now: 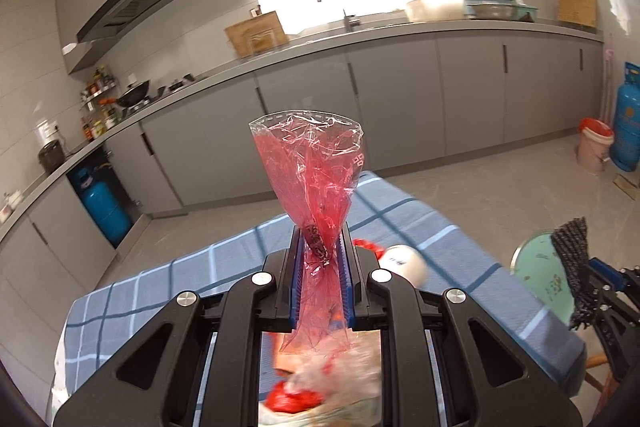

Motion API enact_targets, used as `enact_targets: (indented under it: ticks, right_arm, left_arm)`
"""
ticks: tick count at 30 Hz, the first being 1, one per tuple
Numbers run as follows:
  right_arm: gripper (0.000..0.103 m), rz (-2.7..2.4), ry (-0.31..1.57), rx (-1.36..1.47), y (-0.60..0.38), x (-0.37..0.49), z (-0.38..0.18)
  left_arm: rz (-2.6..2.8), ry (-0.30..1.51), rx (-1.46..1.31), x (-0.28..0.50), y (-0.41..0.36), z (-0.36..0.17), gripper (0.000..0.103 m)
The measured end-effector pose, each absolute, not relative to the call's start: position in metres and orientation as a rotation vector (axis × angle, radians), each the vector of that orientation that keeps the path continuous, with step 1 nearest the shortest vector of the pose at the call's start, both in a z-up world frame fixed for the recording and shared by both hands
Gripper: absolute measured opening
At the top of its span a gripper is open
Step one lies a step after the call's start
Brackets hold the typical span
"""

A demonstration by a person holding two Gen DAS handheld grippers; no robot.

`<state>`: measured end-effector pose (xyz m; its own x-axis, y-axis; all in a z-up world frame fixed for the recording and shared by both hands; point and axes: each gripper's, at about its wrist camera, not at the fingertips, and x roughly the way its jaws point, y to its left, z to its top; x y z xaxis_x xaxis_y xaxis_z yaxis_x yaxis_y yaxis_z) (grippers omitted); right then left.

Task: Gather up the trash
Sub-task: 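Carry both held items over the green basin and open both tools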

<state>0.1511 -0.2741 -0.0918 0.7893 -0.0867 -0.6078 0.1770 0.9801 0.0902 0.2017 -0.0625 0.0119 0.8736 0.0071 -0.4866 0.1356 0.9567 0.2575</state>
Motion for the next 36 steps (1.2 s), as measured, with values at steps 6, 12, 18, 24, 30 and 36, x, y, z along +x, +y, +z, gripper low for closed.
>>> enact_targets:
  ticks: [6, 12, 18, 24, 30, 36]
  right_arm:
    - [0.016, -0.187, 0.664, 0.150, -0.299, 0.151, -0.099]
    - [0.016, -0.228, 0.686, 0.161, -0.328, 0.151, -0.109]
    - [0.016, -0.269, 0.704, 0.172, -0.356, 0.153, -0.119]
    - [0.016, -0.303, 0.724, 0.184, -0.381, 0.158, -0.131]
    - [0.016, -0.327, 0.748, 0.192, -0.398, 0.168, -0.144]
    - [0.016, -0.351, 0.769, 0.196, -0.417, 0.178, -0.156]
  left_arm:
    - [-0.153, 0.514, 0.313, 0.202, -0.104, 0.001, 0.017]
    - [-0.229, 0.527, 0.338, 0.204, -0.144, -0.012, 0.017]
    - [-0.303, 0.552, 0.349, 0.208, -0.182, -0.030, 0.017]
    - [-0.358, 0.577, 0.362, 0.214, -0.213, -0.045, 0.017]
    - [-0.428, 0.605, 0.352, 0.223, -0.239, -0.060, 0.017]
    - [-0.492, 0.653, 0.331, 0.236, -0.263, -0.087, 0.017]
